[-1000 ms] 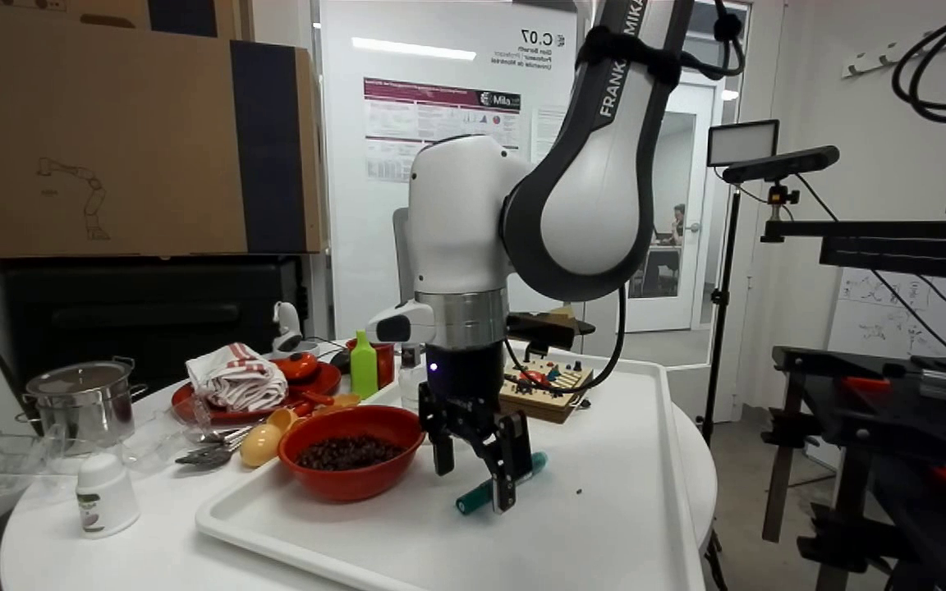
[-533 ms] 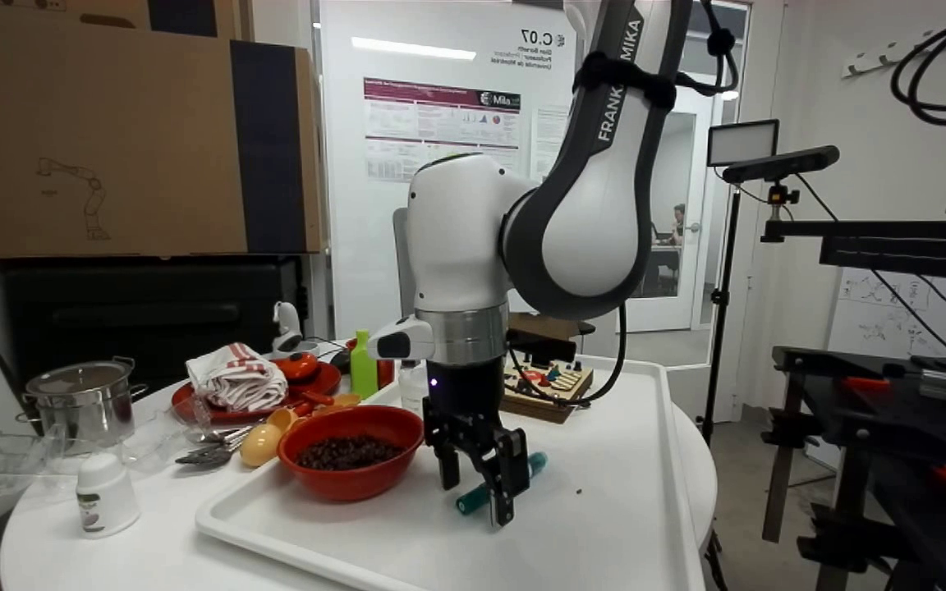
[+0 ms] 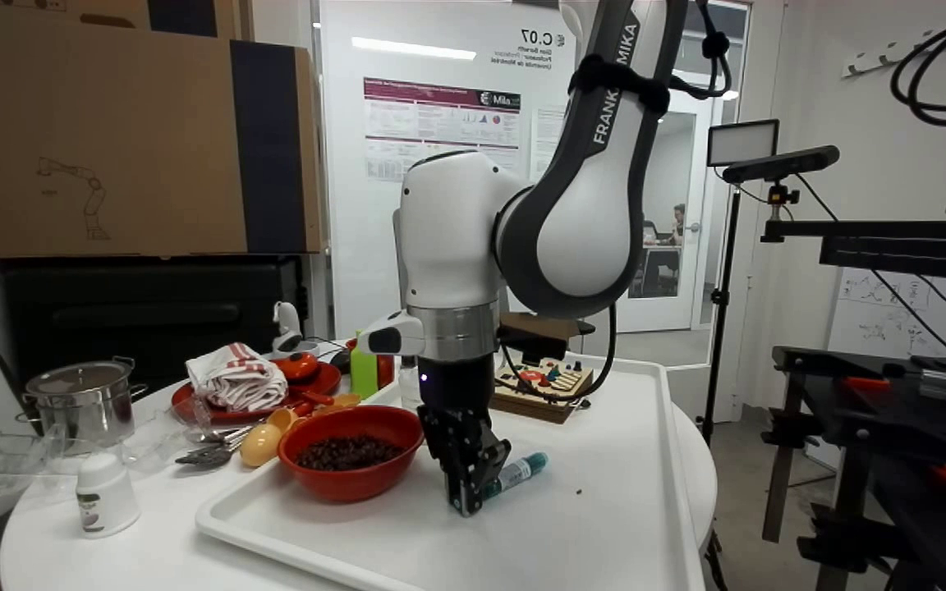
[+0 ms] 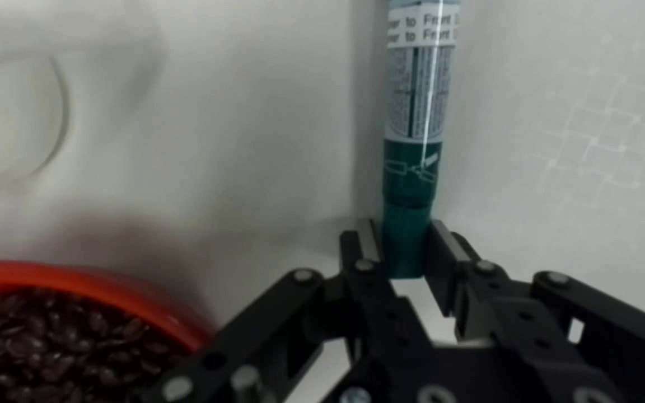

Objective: Pick the marker on the tray and put it in the white mug

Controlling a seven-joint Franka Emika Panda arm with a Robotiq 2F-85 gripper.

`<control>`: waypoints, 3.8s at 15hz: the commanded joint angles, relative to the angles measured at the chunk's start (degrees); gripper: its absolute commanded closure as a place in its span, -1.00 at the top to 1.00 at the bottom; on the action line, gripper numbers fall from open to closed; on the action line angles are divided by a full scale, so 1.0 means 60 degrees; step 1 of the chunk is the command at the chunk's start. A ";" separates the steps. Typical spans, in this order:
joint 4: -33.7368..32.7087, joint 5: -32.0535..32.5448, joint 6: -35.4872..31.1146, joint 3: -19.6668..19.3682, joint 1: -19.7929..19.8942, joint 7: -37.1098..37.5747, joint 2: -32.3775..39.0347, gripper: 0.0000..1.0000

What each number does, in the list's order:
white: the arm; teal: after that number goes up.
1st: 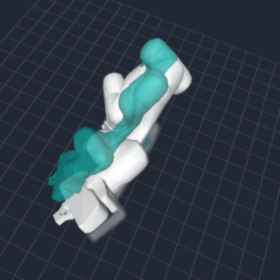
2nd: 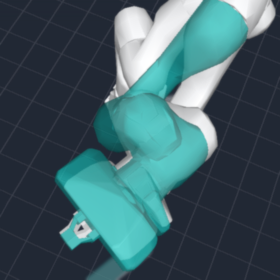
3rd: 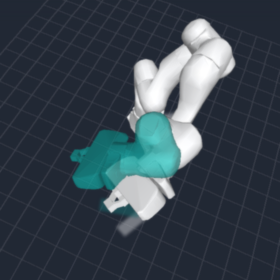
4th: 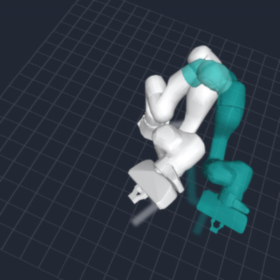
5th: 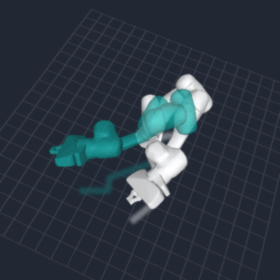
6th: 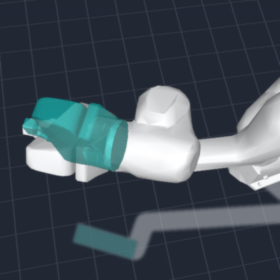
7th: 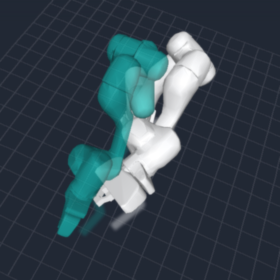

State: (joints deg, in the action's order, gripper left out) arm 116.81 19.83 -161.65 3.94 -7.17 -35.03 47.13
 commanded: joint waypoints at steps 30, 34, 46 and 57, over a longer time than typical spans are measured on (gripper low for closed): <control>0.1078 -0.2089 -0.3425 0.4793 0.6353 -0.2536 -0.1519 -0.91; 0.1167 -0.1778 -0.3843 0.5064 0.7015 -0.1665 -0.1576 -0.91; 0.0543 -0.1444 -0.5217 0.3179 0.5543 0.0853 -0.1282 -0.91; -0.1804 -0.2644 -0.6061 -0.0342 0.3338 0.4676 -0.0978 -0.91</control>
State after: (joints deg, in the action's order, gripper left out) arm 112.20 7.65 -198.06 7.59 17.64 -11.27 38.95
